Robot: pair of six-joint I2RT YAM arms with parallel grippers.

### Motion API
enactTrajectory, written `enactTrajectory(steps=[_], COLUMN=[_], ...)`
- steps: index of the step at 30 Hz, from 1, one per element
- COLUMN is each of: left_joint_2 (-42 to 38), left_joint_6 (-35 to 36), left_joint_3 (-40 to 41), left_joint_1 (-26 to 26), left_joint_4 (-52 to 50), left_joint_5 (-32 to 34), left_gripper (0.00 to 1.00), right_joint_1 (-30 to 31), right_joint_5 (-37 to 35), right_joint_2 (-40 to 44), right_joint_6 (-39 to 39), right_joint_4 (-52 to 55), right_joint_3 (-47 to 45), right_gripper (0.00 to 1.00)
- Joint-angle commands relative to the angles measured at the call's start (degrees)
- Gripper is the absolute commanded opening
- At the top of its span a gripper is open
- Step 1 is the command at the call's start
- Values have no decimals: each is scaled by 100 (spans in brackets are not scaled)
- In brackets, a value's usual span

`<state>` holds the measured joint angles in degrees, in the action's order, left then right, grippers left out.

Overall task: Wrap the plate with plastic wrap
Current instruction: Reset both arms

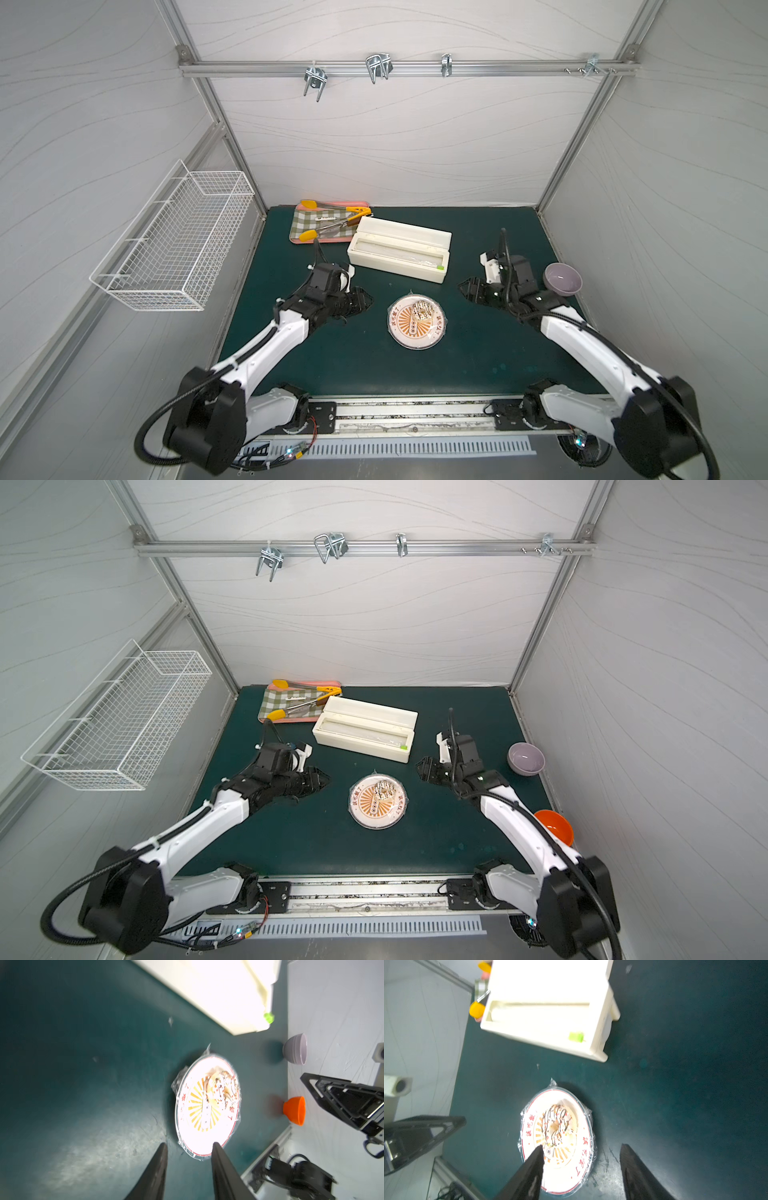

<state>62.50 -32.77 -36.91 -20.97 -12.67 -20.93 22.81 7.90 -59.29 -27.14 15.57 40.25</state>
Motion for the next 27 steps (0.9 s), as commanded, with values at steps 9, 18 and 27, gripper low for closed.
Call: enactTrajectory(steps=[9, 18, 27], left_joint_2=[-237, 1089, 2532], left_joint_6=[3072, 2783, 3276], left_joint_3=[666, 2030, 1905], left_joint_1=[-421, 1042, 1662], left_joint_4=[3034, 5792, 7201], left_joint_5=[6758, 5285, 3979], left_gripper=[60, 57, 65], right_joint_1=[-571, -1103, -1550], right_joint_5=[-4274, -3595, -2451], right_joint_2=[287, -1556, -2743], right_joint_6=[1995, 2161, 2496], right_joint_4=[-1892, -4811, -6892], right_joint_3=[-469, -1571, -2057], right_gripper=[99, 97, 99])
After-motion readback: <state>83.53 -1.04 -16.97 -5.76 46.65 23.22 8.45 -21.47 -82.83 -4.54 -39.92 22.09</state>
